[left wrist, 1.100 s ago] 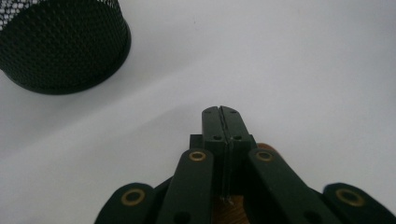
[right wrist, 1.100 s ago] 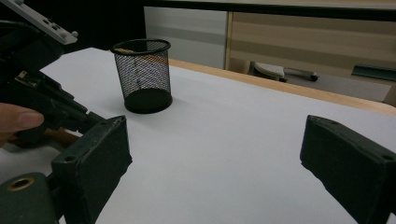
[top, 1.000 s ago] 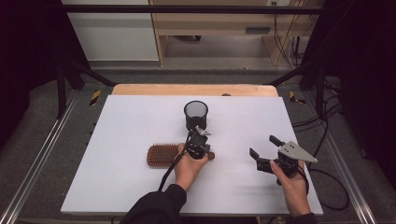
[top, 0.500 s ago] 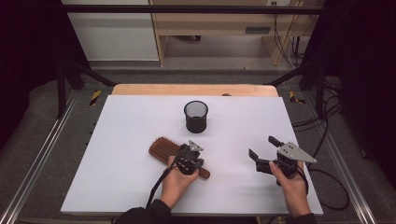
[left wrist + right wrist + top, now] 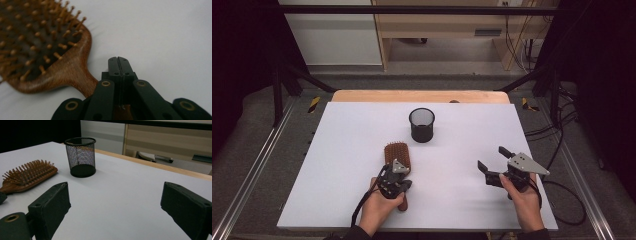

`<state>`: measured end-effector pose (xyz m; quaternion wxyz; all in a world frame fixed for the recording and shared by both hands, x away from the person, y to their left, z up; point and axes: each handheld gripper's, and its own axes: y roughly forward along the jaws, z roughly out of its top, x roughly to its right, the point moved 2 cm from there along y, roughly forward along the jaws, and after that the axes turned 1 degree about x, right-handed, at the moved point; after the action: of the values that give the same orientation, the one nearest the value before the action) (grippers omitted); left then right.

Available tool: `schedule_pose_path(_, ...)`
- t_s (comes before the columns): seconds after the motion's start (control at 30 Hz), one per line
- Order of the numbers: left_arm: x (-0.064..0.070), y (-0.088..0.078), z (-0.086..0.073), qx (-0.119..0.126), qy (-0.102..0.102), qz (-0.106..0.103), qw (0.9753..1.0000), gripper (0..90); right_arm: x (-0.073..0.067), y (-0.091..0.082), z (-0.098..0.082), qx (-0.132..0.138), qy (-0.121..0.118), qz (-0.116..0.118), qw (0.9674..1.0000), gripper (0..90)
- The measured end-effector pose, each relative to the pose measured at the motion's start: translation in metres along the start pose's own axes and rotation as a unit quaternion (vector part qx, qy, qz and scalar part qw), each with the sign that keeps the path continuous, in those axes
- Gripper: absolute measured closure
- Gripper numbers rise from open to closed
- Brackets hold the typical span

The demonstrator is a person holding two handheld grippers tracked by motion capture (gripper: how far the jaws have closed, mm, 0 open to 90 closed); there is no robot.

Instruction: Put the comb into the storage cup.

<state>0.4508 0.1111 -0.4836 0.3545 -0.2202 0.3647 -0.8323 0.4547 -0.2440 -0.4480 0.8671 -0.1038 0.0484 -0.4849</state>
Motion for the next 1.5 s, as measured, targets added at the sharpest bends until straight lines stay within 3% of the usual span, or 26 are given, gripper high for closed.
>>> schedule_pose_path(0.4,-0.026,-0.019,-0.016,-0.007,-0.007,0.019,0.9998,90.0,-0.001,0.001,-0.001,-0.002,-0.001,0.001,1.0000,8.5)
schedule_pose_path(0.87,-0.045,-0.031,-0.024,-0.018,-0.001,0.034,0.9993,90.0,-0.002,0.001,-0.001,-0.004,-0.003,0.004,1.0000,8.5)
schedule_pose_path(1.5,-0.050,-0.034,-0.024,-0.026,0.011,0.034,0.9990,90.0,-0.003,0.002,-0.001,-0.006,-0.004,0.007,0.9999,8.4)
